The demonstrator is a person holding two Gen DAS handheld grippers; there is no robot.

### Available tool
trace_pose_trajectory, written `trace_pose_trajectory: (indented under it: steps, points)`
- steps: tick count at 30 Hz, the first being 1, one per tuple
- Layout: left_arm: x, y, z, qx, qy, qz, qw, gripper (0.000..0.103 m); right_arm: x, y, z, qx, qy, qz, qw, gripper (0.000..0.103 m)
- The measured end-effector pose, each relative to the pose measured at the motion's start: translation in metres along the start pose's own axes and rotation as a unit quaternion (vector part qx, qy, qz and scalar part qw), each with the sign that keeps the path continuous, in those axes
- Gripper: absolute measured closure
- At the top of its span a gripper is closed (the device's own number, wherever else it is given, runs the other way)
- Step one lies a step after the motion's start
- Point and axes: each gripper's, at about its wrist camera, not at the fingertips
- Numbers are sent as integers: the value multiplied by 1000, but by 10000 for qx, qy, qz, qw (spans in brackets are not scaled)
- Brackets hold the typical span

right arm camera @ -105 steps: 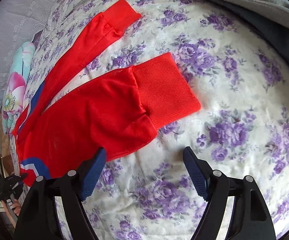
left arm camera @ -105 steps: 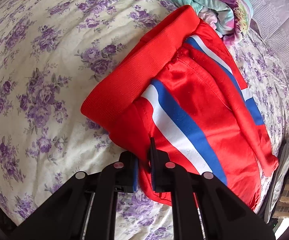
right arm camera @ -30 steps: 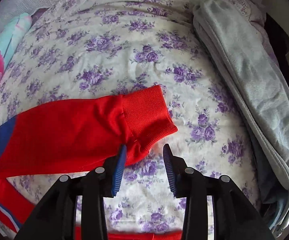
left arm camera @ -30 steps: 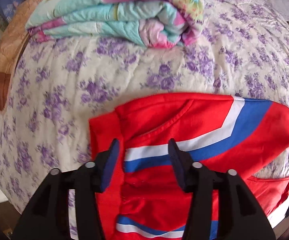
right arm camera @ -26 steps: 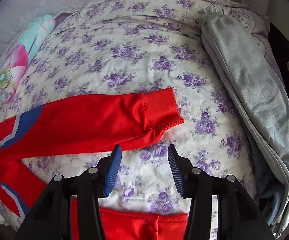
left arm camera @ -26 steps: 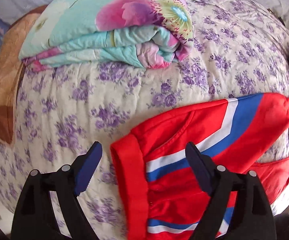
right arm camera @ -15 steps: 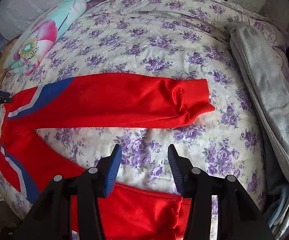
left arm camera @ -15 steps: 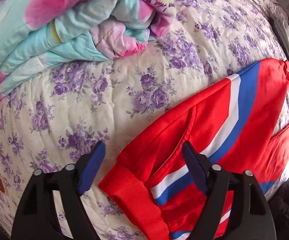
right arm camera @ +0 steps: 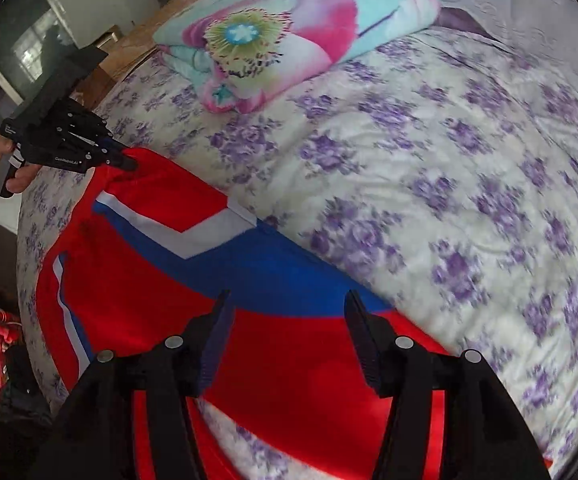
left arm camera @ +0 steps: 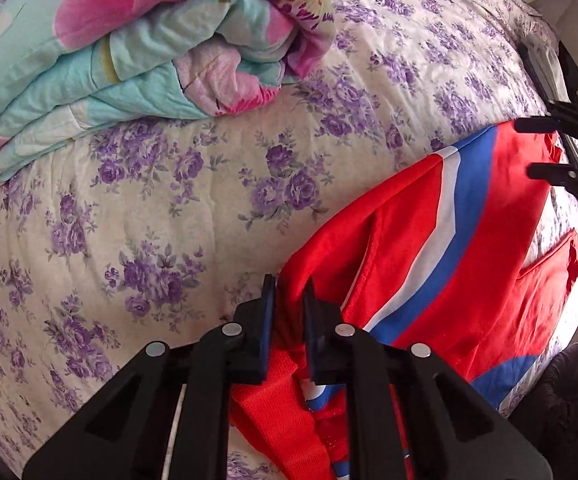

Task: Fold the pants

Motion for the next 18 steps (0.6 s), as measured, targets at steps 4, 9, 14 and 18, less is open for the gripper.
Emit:
trace_pose_trajectory:
  steps: [4,9,14,18]
  points:
    - [1,-5,-3,16,-12,-65,10000,91,33,44,13,-55,-712,510,9961,45]
    - [-2,-9,0,13,-44,-129,9999,91,34,74,8,439,-871,1052,9896,73]
    - [-5,-16,0,124,-104,-190,9997,91,35,36,3,789,-426,792,9928,99]
    - [-18,-41,-4,53,-175,-495,9986,91,26,-16,19,779,-430,445,9950,99]
Point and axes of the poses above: each gripper's, at about its wrist camera, not at the fingertips, and y roughly the way its jaws point, z to its left, x to its top, and after that the axes turned 2 degrees about -x, right-handed
